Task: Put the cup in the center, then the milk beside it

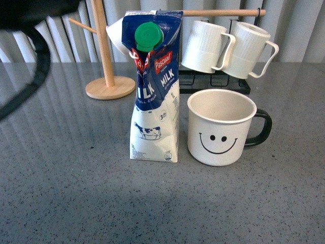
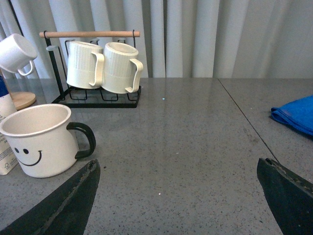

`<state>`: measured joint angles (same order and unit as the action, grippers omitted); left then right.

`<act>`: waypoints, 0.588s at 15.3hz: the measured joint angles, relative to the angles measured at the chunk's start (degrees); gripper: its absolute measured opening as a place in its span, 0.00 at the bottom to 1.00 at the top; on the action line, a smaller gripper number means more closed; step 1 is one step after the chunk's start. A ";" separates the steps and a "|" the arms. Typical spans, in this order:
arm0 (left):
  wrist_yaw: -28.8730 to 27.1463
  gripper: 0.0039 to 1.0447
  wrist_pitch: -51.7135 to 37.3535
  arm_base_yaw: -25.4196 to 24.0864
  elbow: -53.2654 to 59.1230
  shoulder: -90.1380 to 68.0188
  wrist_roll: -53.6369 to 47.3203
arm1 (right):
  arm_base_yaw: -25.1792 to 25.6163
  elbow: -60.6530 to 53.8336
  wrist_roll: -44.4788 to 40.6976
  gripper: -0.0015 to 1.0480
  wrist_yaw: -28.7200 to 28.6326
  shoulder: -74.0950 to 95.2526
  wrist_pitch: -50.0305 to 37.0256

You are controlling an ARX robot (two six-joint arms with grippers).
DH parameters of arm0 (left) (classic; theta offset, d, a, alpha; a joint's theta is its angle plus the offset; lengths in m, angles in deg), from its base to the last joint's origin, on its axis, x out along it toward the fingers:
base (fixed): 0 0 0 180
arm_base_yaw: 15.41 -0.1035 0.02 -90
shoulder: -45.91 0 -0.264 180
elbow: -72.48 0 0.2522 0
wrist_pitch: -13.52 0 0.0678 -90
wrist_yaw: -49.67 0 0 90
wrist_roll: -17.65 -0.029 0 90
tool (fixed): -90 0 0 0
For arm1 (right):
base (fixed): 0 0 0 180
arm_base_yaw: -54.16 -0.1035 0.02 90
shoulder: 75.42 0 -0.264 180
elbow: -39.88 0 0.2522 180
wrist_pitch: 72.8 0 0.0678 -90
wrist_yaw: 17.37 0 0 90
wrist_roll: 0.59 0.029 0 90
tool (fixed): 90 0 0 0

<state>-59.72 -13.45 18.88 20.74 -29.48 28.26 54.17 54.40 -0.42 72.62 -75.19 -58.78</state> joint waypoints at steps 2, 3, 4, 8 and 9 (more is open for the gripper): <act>2.45 0.94 0.63 -3.21 0.96 6.32 -3.67 | 0.00 0.00 0.00 0.94 0.00 0.02 0.00; 3.54 0.94 0.96 -5.27 1.75 9.66 -5.66 | 0.00 0.00 0.00 0.94 0.00 0.02 0.00; 4.96 0.94 2.14 -7.78 2.91 13.66 -8.26 | 0.00 0.00 0.00 0.94 0.00 0.02 0.00; 7.02 0.94 5.33 -16.41 7.63 27.23 -17.25 | 0.00 0.00 0.00 0.94 0.00 0.02 0.00; 7.50 0.94 6.27 -17.75 8.22 28.98 -17.88 | 0.00 0.00 0.00 0.94 0.00 0.00 0.00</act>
<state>-52.23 -7.18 1.13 28.96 -0.50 10.38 54.17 54.40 -0.42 72.62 -75.19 -58.78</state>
